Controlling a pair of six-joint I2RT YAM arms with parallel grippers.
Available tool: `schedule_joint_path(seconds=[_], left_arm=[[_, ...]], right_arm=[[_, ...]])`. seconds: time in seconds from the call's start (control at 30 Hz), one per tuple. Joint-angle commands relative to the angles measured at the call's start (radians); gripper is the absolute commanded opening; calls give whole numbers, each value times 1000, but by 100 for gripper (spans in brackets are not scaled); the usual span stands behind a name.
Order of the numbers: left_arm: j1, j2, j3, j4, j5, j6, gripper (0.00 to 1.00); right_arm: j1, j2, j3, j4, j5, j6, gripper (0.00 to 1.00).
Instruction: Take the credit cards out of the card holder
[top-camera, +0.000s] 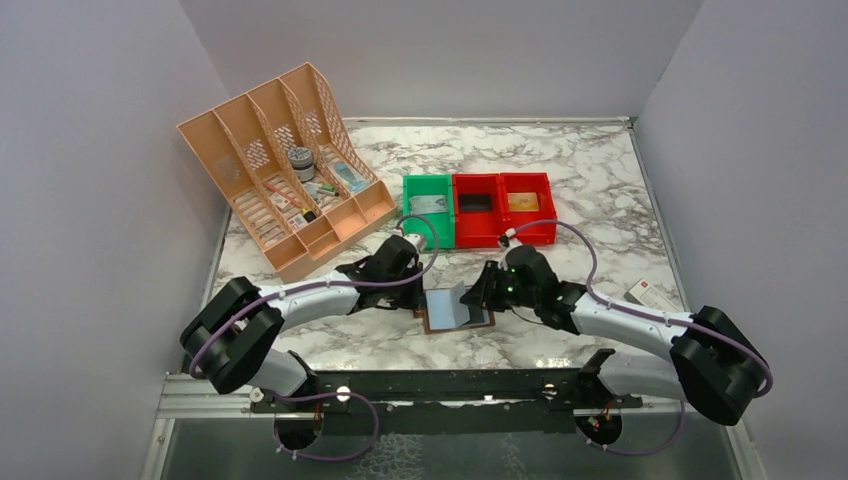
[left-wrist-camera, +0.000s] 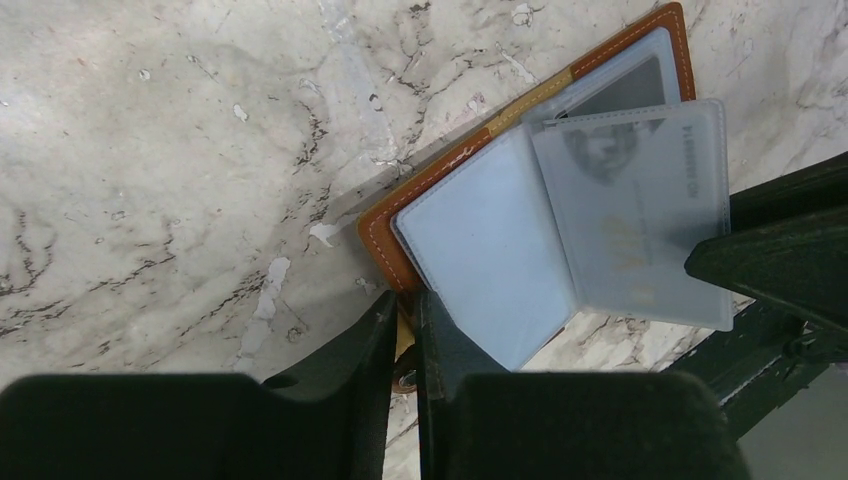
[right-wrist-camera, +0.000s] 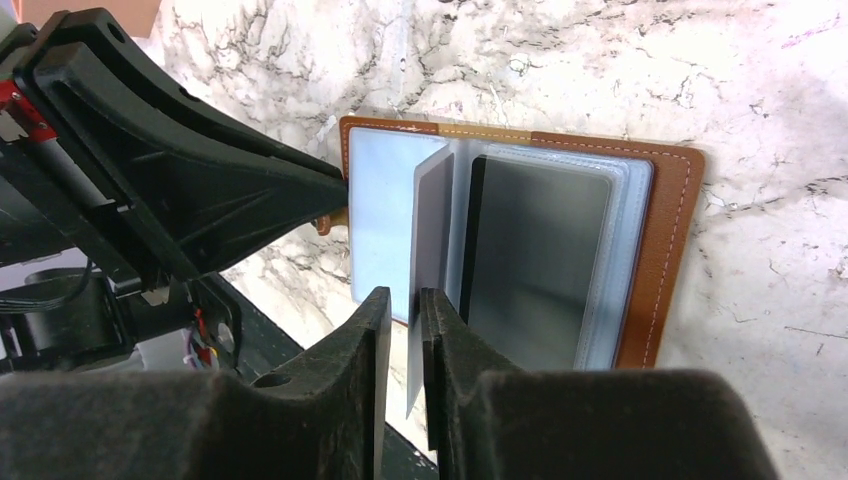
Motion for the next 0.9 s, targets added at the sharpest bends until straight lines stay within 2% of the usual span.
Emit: schedule_joint_path(seconds=[0.0, 0.23, 0.33, 0.63, 0.87], left_arm=[[-7, -21, -16, 24, -27, -30, 19], [-7, -82, -14, -40, -83, -32, 37], [-7, -118, -2, -71, -88, -30, 44], [-6, -184, 20, -68, -56, -51, 47], [-10, -155, 13, 19, 54, -76, 44]], right_arm=[[6, 21, 16, 15, -23, -7, 19], [6, 49, 31, 40, -78, -15, 28], [5, 66, 77, -20, -85, -22, 31], [6, 69, 99, -75, -61, -29, 35], [6, 85, 104, -49, -93, -24, 27]])
